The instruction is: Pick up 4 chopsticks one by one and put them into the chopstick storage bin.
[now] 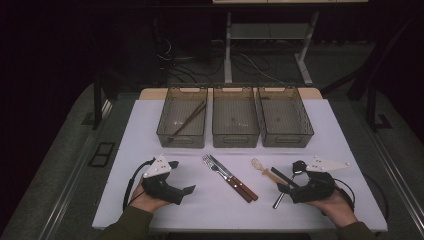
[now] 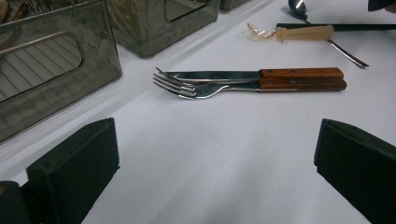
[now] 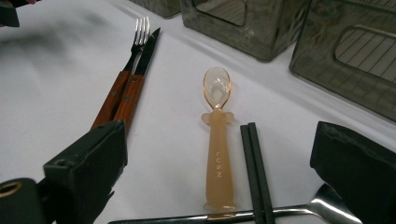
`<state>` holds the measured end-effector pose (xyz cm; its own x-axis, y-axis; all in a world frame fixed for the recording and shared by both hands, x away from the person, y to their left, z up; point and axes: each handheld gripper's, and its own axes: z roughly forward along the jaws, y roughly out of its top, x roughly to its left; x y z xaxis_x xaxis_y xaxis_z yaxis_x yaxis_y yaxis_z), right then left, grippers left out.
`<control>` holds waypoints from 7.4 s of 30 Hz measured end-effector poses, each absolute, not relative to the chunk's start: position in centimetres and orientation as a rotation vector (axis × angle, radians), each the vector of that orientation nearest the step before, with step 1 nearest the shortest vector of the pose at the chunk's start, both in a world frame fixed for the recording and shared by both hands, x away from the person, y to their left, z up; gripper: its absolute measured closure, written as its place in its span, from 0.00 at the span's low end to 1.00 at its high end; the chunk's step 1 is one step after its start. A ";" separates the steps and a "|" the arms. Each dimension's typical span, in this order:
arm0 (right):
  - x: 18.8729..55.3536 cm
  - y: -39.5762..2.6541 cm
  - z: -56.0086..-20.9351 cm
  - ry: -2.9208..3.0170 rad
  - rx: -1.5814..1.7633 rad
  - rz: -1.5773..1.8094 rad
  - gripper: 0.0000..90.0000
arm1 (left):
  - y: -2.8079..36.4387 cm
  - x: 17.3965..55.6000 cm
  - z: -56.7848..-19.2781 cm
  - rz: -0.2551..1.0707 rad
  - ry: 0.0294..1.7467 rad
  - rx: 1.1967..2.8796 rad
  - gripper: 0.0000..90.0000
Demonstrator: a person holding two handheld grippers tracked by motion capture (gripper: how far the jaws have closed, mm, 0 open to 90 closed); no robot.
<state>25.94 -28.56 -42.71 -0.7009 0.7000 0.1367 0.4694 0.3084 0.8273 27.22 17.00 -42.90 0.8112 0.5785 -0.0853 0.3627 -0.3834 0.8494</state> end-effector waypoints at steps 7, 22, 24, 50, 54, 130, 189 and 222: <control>26.6 -29.2 -41.4 2.335 1.045 1.264 0.05 | 17.1 27.4 -43.1 0.262 0.697 2.027 0.00; 26.5 -32.2 -41.8 2.405 1.112 1.106 0.23 | 17.3 27.5 -43.2 0.258 0.700 2.024 0.00; 26.4 -32.7 -41.9 2.424 1.112 1.112 0.29 | 17.4 27.5 -43.2 0.255 0.701 2.024 0.00; 26.3 -32.9 -43.3 2.569 1.114 1.017 0.89 | 16.9 27.6 -43.4 0.237 0.681 2.054 0.00; 26.4 -32.9 -43.4 2.579 1.098 1.007 0.90 | 16.9 27.6 -43.4 0.234 0.682 2.054 0.00; 27.5 -32.9 -41.3 2.495 1.120 1.100 0.95 | 16.7 27.6 -43.6 0.225 0.667 2.073 0.00; 36.5 -17.5 -35.5 2.426 0.987 1.343 0.95 | 16.3 27.7 -43.9 0.208 0.630 2.055 0.00; 44.4 -6.6 -33.6 2.391 0.992 1.396 0.95 | 16.3 27.7 -43.9 0.192 0.610 2.056 0.00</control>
